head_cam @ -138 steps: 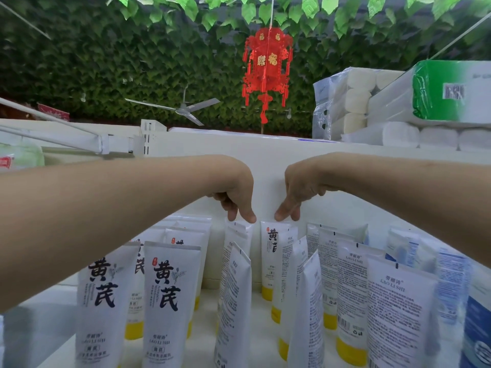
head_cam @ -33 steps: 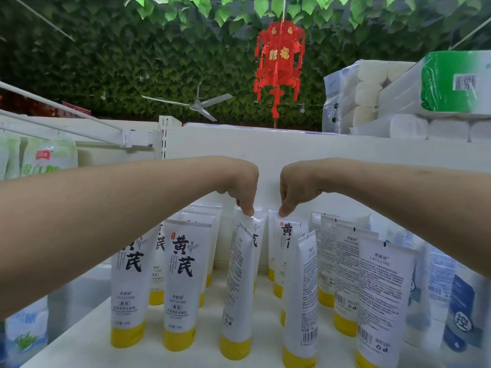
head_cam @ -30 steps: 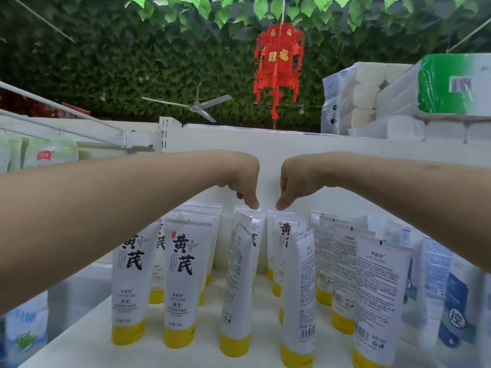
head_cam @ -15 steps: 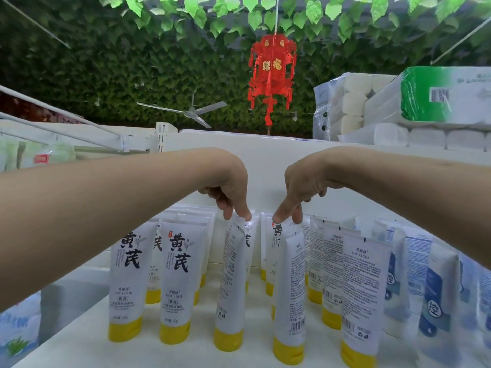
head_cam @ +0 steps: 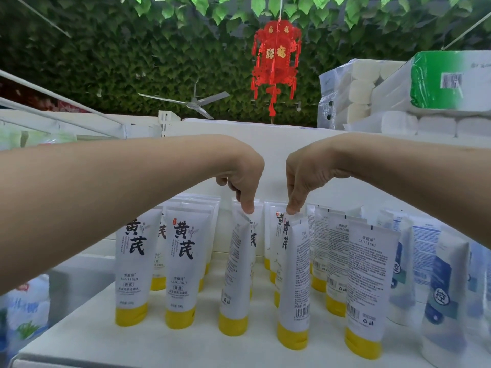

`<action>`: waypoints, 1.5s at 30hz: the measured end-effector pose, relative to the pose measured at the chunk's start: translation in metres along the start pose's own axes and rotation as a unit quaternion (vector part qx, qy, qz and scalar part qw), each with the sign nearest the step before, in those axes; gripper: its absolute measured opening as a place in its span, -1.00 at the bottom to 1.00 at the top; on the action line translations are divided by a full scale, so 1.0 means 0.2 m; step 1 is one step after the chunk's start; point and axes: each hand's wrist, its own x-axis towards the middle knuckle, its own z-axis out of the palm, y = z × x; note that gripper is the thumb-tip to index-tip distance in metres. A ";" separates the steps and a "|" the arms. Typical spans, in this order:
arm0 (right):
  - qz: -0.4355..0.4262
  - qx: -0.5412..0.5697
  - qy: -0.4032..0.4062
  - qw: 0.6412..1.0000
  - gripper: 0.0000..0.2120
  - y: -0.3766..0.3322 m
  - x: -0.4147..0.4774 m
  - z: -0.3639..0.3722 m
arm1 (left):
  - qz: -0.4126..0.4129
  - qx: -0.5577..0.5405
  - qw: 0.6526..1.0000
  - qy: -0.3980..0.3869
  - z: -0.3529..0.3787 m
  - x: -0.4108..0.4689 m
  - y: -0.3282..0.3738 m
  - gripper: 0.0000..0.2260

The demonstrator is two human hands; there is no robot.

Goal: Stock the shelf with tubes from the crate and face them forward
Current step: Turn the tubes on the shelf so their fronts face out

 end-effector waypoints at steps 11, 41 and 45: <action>-0.025 -0.002 0.019 0.999 -0.90 0.00 0.00 0.02 | 0.041 -0.009 0.999 0.008 0.01 0.00 -0.04 -0.89; -0.026 0.014 0.010 1.000 -0.86 0.03 0.03 0.03 | 0.062 -0.038 0.997 0.008 0.02 0.02 -0.06 -0.90; -0.026 0.020 0.010 0.999 -0.83 0.03 0.03 0.04 | 0.057 -0.035 0.998 -0.004 0.02 0.02 -0.06 -0.91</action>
